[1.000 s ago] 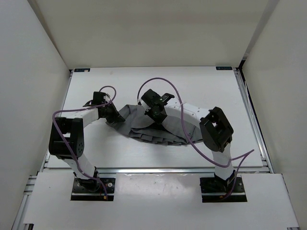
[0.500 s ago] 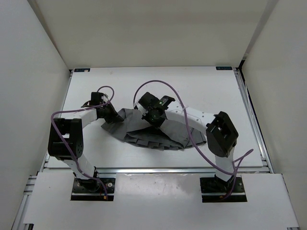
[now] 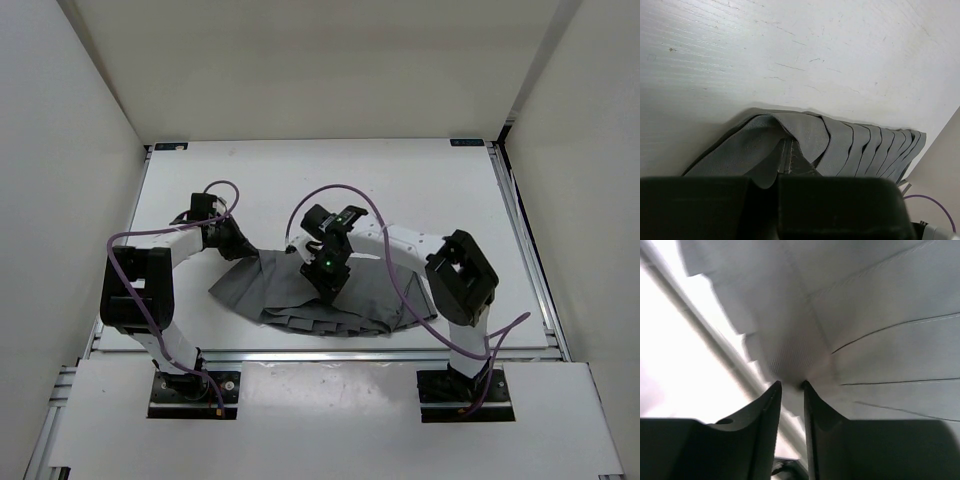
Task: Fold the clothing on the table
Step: Fold the skirt
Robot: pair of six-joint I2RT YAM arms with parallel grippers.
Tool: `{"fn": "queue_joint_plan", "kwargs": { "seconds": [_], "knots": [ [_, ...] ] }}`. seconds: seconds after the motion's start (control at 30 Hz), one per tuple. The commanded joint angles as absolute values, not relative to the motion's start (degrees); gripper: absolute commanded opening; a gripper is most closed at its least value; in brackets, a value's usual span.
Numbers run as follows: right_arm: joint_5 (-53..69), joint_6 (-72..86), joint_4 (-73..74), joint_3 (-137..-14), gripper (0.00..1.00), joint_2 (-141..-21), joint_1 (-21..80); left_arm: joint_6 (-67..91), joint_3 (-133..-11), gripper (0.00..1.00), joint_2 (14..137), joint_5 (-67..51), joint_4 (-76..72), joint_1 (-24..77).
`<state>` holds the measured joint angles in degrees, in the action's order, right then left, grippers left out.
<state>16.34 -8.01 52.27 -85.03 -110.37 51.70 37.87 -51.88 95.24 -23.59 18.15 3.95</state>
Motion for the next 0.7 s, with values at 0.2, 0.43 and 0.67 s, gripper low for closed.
{"fn": "queue_joint_plan", "kwargs": {
  "seconds": [0.2,0.43,0.67],
  "knots": [
    [26.20,-5.02,58.10,-88.77,0.25,-102.04,44.83,37.09,-55.63,0.00,89.83,-28.38,19.95,7.81],
    [32.33,1.48,44.40,-89.38,0.00,-108.10,41.66,39.28,-53.97,0.00,84.82,-27.86,18.46,12.66],
    [39.11,6.76,37.01,-82.73,0.00,-115.75,42.10,39.29,-50.45,0.00,80.60,-29.26,18.99,7.48]
  ]
}}
